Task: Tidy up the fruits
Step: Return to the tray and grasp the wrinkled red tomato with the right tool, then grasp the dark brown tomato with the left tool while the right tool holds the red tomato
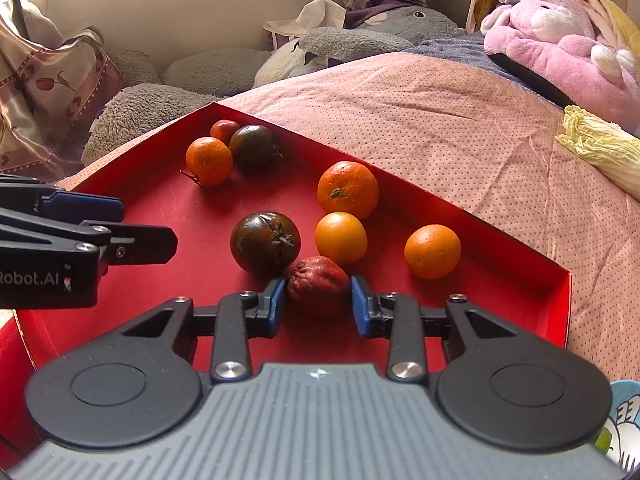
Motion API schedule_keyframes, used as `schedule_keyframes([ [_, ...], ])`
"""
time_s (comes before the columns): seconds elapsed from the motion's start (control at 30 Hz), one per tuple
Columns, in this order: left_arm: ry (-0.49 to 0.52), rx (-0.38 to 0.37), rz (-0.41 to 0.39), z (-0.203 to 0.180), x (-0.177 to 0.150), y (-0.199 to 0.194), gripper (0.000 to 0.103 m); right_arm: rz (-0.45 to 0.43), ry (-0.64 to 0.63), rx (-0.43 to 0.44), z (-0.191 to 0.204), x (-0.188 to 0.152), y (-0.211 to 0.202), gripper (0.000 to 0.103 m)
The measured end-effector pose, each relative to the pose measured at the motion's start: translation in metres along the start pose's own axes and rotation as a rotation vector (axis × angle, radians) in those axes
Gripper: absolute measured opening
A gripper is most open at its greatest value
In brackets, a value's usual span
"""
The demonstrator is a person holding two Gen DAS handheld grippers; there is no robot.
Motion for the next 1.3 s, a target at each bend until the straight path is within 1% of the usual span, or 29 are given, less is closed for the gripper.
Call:
schedule_keyframes([
  [0.1, 0.027, -0.04, -0.004, -0.013, 0.001, 0.001, 0.058, 0.005, 0.02, -0.014, -0.005, -0.01, -0.011, 0.04],
  [0.2, 0.077, -0.082, -0.001, -0.033, 0.0, 0.005, 0.058, 0.01, 0.042, -0.041, -0.012, -0.025, -0.025, 0.04],
  [0.3, 0.133, -0.107, 0.012, -0.053, -0.003, 0.013, 0.058, 0.009, 0.082, -0.06, -0.021, -0.042, -0.041, 0.04],
  [0.4, 0.16, -0.134, 0.024, -0.07, -0.006, 0.021, 0.058, 0.005, 0.122, -0.076, -0.029, -0.058, -0.059, 0.04],
  [0.5, 0.186, -0.091, 0.029, -0.08, -0.006, 0.032, 0.058, -0.006, 0.163, -0.082, -0.036, -0.072, -0.076, 0.04],
  [0.57, 0.183, -0.065, 0.034, -0.082, -0.004, 0.04, 0.058, -0.017, 0.181, -0.085, -0.038, -0.078, -0.087, 0.04],
  [0.63, 0.168, -0.054, 0.048, -0.08, -0.001, 0.047, 0.058, -0.027, 0.19, -0.087, -0.038, -0.081, -0.096, 0.04],
  [0.7, 0.165, -0.028, 0.041, -0.08, 0.002, 0.05, 0.057, -0.035, 0.19, -0.084, -0.037, -0.081, -0.103, 0.04],
  [0.8, 0.157, -0.009, 0.042, -0.08, 0.004, 0.051, 0.044, -0.048, 0.193, -0.081, -0.034, -0.082, -0.111, 0.04],
  [1.1, 0.125, -0.004, 0.048, -0.078, -0.001, 0.04, 0.042, -0.065, 0.184, -0.082, -0.024, -0.084, -0.122, 0.04],
  [1.3, 0.132, 0.002, 0.029, -0.08, -0.003, 0.027, 0.042, -0.089, 0.172, -0.083, -0.017, -0.083, -0.133, 0.04],
])
Point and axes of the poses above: each gripper's, at about its wrist camera, not at the fingertips, and y roughly the way its jaws point, z to its left, x to its top, the point moved 3 cm from there along y, roughly the way its jaws point, and after that the axes turned 5 degrees about x, right-handed, at the moved point
